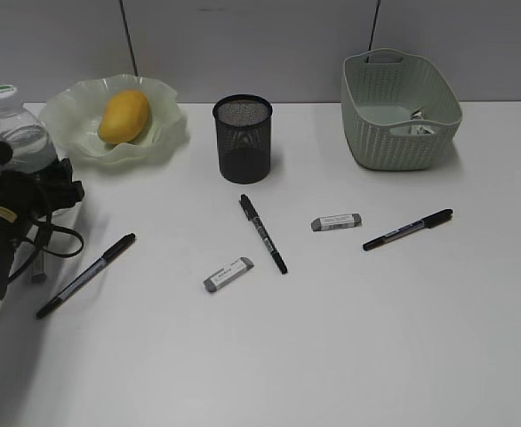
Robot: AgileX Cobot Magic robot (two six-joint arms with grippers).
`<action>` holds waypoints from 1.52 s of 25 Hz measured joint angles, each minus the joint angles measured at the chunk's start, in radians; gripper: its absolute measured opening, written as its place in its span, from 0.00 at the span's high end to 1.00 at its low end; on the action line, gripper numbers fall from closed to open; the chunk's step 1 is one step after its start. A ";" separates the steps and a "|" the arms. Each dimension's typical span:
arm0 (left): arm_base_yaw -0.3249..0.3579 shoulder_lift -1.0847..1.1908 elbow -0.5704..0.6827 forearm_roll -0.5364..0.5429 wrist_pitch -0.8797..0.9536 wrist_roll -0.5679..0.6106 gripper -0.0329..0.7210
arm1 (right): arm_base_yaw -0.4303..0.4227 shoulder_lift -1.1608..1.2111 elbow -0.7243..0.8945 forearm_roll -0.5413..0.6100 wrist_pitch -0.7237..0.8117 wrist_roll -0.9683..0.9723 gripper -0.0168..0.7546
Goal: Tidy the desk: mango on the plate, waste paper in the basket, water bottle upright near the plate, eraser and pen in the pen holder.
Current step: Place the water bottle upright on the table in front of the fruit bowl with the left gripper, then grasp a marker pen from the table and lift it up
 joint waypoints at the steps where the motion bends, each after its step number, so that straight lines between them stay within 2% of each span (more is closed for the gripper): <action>1: 0.000 0.000 0.000 0.000 0.007 0.000 0.13 | 0.000 0.000 0.000 0.000 0.000 0.000 0.29; 6: 0.000 -0.005 0.021 0.015 0.010 -0.002 0.12 | 0.000 0.000 0.000 0.000 0.000 0.000 0.29; 13: -0.001 -0.075 0.139 0.028 0.013 -0.002 0.12 | 0.000 0.000 0.000 0.000 0.000 0.000 0.29; 21: -0.001 -0.302 0.282 0.054 0.051 -0.002 0.12 | 0.000 0.000 0.000 0.000 -0.001 0.000 0.29; 26: -0.001 -0.554 0.289 0.115 0.393 -0.002 0.13 | 0.000 0.000 0.000 0.000 -0.001 0.000 0.29; 30: -0.001 -0.753 0.265 0.140 0.776 -0.002 0.15 | 0.000 0.000 0.000 0.000 -0.001 0.000 0.29; 34: -0.001 -0.892 0.161 0.208 1.252 -0.002 0.17 | 0.000 0.000 0.000 0.000 -0.001 0.000 0.29; 38: -0.001 -0.968 0.023 0.218 1.704 -0.001 0.17 | 0.000 0.000 0.000 0.000 -0.001 0.000 0.29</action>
